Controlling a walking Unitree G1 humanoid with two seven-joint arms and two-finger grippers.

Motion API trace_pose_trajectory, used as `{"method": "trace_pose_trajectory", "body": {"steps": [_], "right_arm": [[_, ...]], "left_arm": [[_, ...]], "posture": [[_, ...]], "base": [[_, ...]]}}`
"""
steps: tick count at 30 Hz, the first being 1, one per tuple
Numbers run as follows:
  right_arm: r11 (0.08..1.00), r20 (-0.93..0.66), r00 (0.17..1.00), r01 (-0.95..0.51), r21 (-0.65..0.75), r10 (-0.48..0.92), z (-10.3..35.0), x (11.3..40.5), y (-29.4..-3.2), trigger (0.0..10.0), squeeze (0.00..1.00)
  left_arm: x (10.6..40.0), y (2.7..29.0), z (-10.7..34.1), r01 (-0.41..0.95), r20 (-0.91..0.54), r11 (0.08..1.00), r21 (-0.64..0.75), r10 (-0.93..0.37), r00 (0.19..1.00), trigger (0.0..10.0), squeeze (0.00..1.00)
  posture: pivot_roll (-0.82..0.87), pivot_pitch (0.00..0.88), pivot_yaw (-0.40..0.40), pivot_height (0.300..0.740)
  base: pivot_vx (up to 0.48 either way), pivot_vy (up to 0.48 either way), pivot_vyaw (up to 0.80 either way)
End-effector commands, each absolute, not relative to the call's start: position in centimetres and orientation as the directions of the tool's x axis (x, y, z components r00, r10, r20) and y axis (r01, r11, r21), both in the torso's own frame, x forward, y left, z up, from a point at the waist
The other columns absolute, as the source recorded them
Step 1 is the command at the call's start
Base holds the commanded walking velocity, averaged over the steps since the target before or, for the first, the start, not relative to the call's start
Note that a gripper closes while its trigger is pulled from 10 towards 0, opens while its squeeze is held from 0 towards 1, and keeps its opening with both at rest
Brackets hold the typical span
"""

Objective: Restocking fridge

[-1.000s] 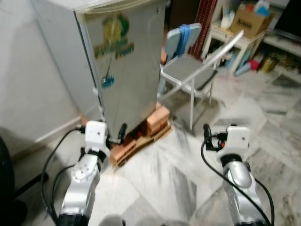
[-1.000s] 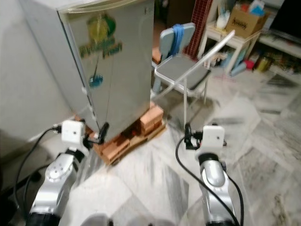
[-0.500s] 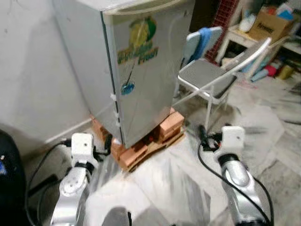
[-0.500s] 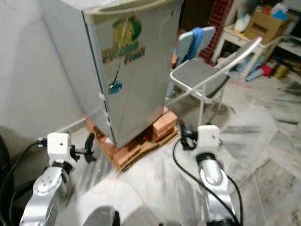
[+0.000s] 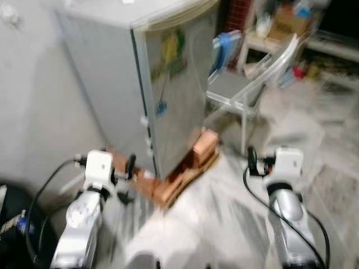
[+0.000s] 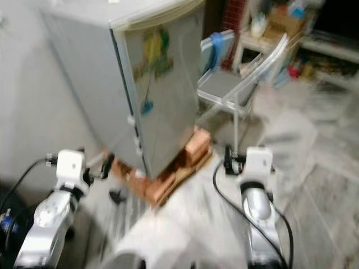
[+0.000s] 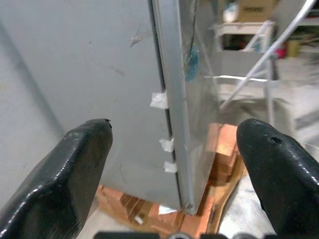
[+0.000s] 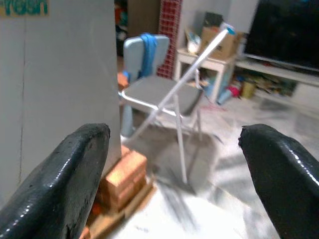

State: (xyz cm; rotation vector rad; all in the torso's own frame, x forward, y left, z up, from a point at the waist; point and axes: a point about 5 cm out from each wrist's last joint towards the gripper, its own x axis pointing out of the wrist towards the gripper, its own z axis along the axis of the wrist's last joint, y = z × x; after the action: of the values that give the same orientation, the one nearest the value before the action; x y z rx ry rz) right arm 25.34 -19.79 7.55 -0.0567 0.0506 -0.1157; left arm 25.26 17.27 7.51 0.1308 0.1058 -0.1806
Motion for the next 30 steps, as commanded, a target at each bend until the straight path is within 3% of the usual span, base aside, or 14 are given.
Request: {"method": "trace_pose_trajectory", "body": {"steps": [1,23,26,30], "right_arm": [[0.994,-0.021,0.995,0.092,-0.053,-0.093,8.2,25.7,-19.2,10.0,0.00],[0.994,-0.001,0.997,0.081,-0.075,-0.081,8.6,26.0,-19.4,10.0,0.00],[0.994,-0.009,0.996,0.084,-0.072,-0.084,8.4,25.9,-19.4,10.0,0.00],[0.995,-0.028,0.998,0.056,-0.079,-0.059,8.1,25.5,-19.0,10.0,0.00]], "left_arm": [[25.1,17.4,7.3,0.200,-0.133,0.971,0.134,-0.182,0.974,10.0,0.00],[25.1,15.2,7.7,0.272,-0.083,0.956,0.112,-0.264,0.961,10.0,0.00],[25.2,15.4,7.6,0.238,-0.087,0.967,0.090,-0.231,0.969,10.0,0.00],[25.5,17.3,7.3,0.069,-0.107,0.995,0.066,-0.062,0.992,10.0,0.00]], "posture": [[0.05,0.011,0.018,0.740],[0.06,0.019,-0.001,0.740],[0.06,0.020,-0.008,0.740],[0.07,0.022,-0.018,0.740]], "base": [[0.289,0.382,-0.80],[0.351,0.327,-0.79],[0.296,0.344,-0.37],[0.000,0.000,0.00]]}}
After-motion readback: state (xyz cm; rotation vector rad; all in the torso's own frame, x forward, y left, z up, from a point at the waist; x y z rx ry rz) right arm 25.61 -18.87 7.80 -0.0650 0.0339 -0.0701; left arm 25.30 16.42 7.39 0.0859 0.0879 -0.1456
